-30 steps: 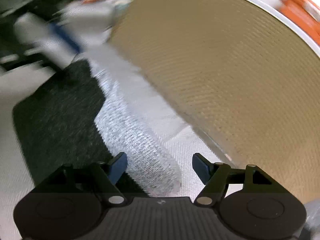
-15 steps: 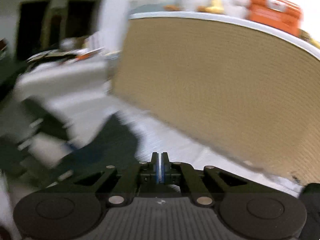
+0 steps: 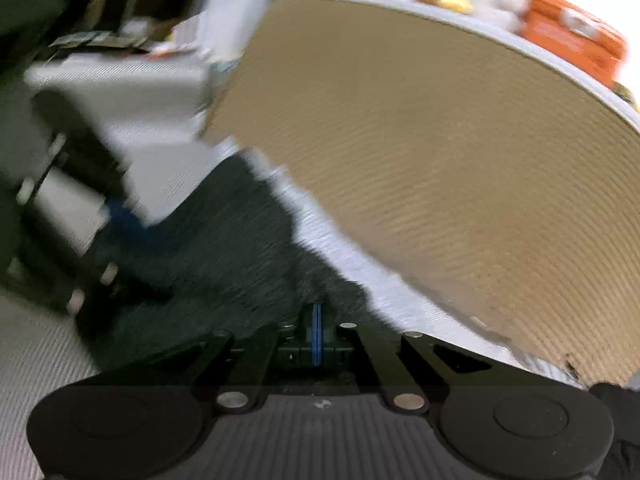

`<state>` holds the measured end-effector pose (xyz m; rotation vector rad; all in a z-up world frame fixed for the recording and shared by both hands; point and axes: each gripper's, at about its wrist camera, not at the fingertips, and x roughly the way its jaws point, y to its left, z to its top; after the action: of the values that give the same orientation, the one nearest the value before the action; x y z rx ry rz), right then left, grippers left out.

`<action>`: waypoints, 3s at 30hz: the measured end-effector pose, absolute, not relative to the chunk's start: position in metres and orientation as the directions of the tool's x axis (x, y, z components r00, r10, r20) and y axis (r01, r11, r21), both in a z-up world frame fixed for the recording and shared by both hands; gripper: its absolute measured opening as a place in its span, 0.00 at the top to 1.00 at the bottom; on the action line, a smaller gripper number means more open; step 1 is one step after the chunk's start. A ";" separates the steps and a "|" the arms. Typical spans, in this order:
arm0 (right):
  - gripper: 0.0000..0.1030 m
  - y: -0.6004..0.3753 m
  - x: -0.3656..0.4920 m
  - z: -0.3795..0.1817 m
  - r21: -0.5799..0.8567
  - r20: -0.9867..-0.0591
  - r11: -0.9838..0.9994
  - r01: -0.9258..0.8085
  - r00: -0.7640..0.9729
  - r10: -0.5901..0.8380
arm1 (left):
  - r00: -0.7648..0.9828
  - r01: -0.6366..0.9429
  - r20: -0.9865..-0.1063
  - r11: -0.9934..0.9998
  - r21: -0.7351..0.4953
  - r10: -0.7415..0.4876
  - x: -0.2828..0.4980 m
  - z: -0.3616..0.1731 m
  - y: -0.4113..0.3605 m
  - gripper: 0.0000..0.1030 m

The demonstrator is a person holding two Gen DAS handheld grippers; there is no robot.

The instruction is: Fold clothes

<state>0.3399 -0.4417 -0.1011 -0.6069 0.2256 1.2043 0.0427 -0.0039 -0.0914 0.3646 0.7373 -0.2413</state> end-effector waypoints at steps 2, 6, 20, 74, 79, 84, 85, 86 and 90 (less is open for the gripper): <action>1.00 -0.431 0.363 -0.096 -0.242 -0.507 0.253 -0.937 0.344 0.791 | 0.711 0.348 -0.695 0.912 0.218 -0.104 0.043 -0.094 0.000 0.67; 1.00 -0.428 0.395 -0.094 -0.066 -0.555 0.217 -0.974 0.216 0.803 | 0.705 0.340 -0.699 0.922 0.184 -0.120 0.048 -0.097 0.007 0.67; 1.00 -0.409 0.389 -0.118 -0.131 -0.524 0.254 -0.958 0.284 0.803 | 0.678 0.358 -0.722 0.920 0.159 -0.140 0.063 -0.102 0.022 0.67; 0.43 -0.484 0.308 -0.110 0.023 -0.548 0.512 -0.859 0.417 0.725 | 0.712 -0.079 -0.700 0.997 -0.008 0.051 0.032 -0.093 -0.019 0.45; 0.43 -0.481 0.309 -0.118 0.025 -0.560 0.508 -0.861 0.409 0.720 | 0.713 -0.081 -0.700 0.997 -0.016 0.046 0.034 -0.097 -0.018 0.44; 0.40 -0.476 0.308 -0.125 0.003 -0.562 0.499 -0.866 0.412 0.718 | 0.709 -0.078 -0.704 0.997 -0.017 0.043 0.040 -0.100 -0.014 0.41; 0.40 -0.474 0.307 -0.127 -0.007 -0.559 0.499 -0.867 0.416 0.717 | 0.708 -0.080 -0.705 0.997 -0.017 0.045 0.041 -0.100 -0.014 0.41; 0.39 -0.472 0.307 -0.129 -0.015 -0.558 0.498 -0.867 0.420 0.716 | 0.705 -0.085 -0.707 0.996 -0.019 0.047 0.043 -0.101 -0.014 0.40; 0.38 -0.466 0.308 -0.132 -0.024 -0.559 0.501 -0.865 0.427 0.711 | 0.701 -0.093 -0.711 0.995 -0.018 0.052 0.050 -0.102 -0.012 0.39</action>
<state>0.3082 -0.4661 -0.1321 -0.3309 0.5251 1.0071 0.0495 -0.0116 -0.1023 -0.0543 0.7893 0.0811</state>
